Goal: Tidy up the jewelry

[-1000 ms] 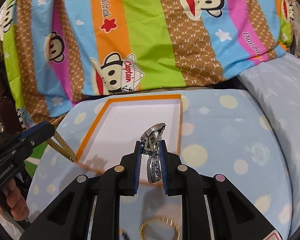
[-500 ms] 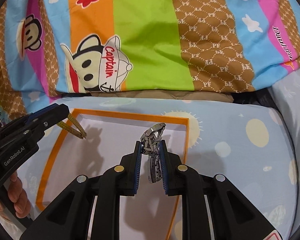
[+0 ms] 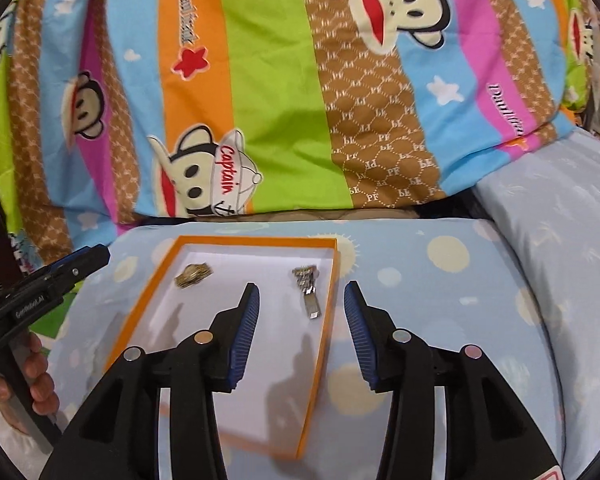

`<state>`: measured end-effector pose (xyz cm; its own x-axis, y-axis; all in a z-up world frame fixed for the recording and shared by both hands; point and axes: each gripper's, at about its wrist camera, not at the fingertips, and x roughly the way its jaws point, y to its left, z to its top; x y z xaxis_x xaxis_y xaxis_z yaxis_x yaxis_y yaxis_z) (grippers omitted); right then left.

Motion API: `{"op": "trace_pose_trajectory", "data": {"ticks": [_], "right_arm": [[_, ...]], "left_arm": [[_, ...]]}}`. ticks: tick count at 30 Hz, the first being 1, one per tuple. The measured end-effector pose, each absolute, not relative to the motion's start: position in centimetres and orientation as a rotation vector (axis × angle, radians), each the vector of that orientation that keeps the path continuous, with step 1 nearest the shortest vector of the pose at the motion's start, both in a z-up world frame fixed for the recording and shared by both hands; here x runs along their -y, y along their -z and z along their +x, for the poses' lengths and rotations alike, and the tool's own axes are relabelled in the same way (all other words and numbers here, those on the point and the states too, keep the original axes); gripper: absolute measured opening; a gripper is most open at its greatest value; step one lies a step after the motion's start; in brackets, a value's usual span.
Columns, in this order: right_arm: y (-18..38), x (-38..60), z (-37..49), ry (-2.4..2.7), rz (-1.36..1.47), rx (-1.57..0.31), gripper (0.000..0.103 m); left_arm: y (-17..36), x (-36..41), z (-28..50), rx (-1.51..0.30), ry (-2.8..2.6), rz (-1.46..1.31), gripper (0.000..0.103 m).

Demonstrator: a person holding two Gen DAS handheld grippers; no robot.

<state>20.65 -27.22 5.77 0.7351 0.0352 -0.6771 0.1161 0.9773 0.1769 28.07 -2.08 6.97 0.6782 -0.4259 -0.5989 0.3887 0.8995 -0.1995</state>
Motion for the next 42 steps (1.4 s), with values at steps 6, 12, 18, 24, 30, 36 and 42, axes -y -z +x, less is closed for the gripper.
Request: {"op": "trace_pose_trajectory", "data": {"ticks": [6,12,18,24,30,36,42], "right_arm": [[-6.2,25.6,11.8,0.049,0.212,-0.705,0.051],[-3.8,23.7,5.5,0.111,0.182,-0.697,0.051],[-0.7,23.1,3.3,0.1,0.229,-0.732,0.052],[0.1,22.0,3.0,0.136,0.163,-0.739,0.052],[0.7,21.8,3.5,0.125,0.154,-0.768,0.052],[1.0,21.7,3.7,0.122,0.153,-0.789,0.052],[1.6,21.7,4.4,0.103,0.178,-0.841,0.052]], "left_arm": [[-6.9,-1.1,21.5,-0.7,0.471,-0.082,0.058],[-4.0,-3.6,15.6,-0.744,0.444,-0.104,0.058],[-0.6,-4.6,12.6,-0.814,0.405,-0.14,0.058],[0.9,-3.2,11.6,-0.887,0.445,-0.185,0.064],[2.4,-1.5,12.1,-0.94,0.381,-0.146,0.07],[2.6,-1.2,11.8,-0.92,0.314,-0.041,0.059],[2.7,-1.2,11.3,-0.902,0.331,0.05,0.032]]}}
